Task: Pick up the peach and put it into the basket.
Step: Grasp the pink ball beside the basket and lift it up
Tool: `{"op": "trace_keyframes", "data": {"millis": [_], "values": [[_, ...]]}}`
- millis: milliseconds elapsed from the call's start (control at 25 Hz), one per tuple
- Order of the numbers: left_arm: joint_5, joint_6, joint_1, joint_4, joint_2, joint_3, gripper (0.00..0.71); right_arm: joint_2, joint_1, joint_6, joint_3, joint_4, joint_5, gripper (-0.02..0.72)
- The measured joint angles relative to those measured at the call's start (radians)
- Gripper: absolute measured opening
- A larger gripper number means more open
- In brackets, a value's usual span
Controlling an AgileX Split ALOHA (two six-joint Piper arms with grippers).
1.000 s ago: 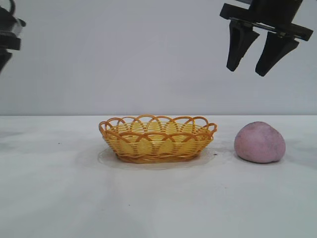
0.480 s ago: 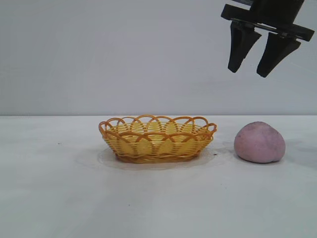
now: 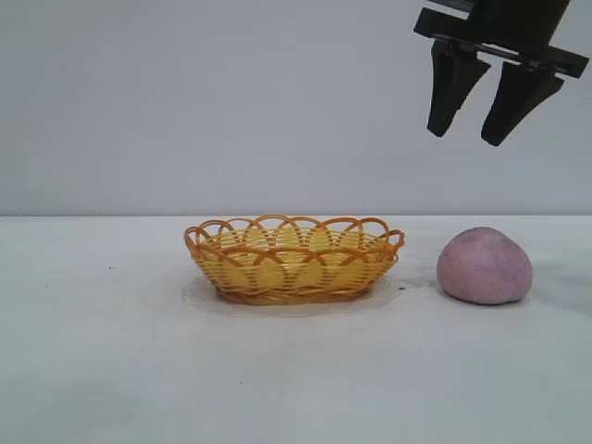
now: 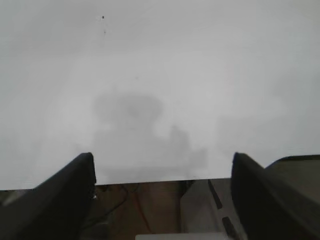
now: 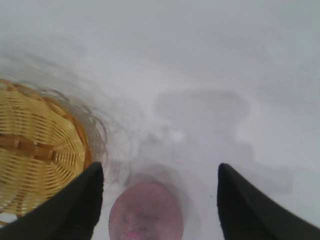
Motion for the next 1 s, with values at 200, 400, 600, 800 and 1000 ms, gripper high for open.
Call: {"op": "trace_keyframes", "data": {"millis": [200, 400, 600, 800, 1000], "values": [[0.020, 0.000, 0.000, -0.040, -0.266, 0.078, 0.545, 0.000, 0.000, 0.000, 0.000, 0.000, 0.000, 0.424], [0.027, 0.000, 0.000, -0.041, -0.498, 0.090, 0.545, 0.000, 0.000, 0.000, 0.000, -0.001, 0.000, 0.424], [0.039, 0.000, 0.000, -0.007, -0.679, 0.095, 0.545, 0.000, 0.000, 0.000, 0.000, -0.001, 0.000, 0.424], [0.043, 0.000, 0.000, 0.047, -0.735, 0.171, 0.545, 0.000, 0.000, 0.000, 0.000, -0.002, 0.006, 0.424], [-0.014, 0.000, 0.000, 0.040, -0.735, 0.213, 0.545, 0.000, 0.000, 0.000, 0.000, -0.005, 0.010, 0.424]]}}
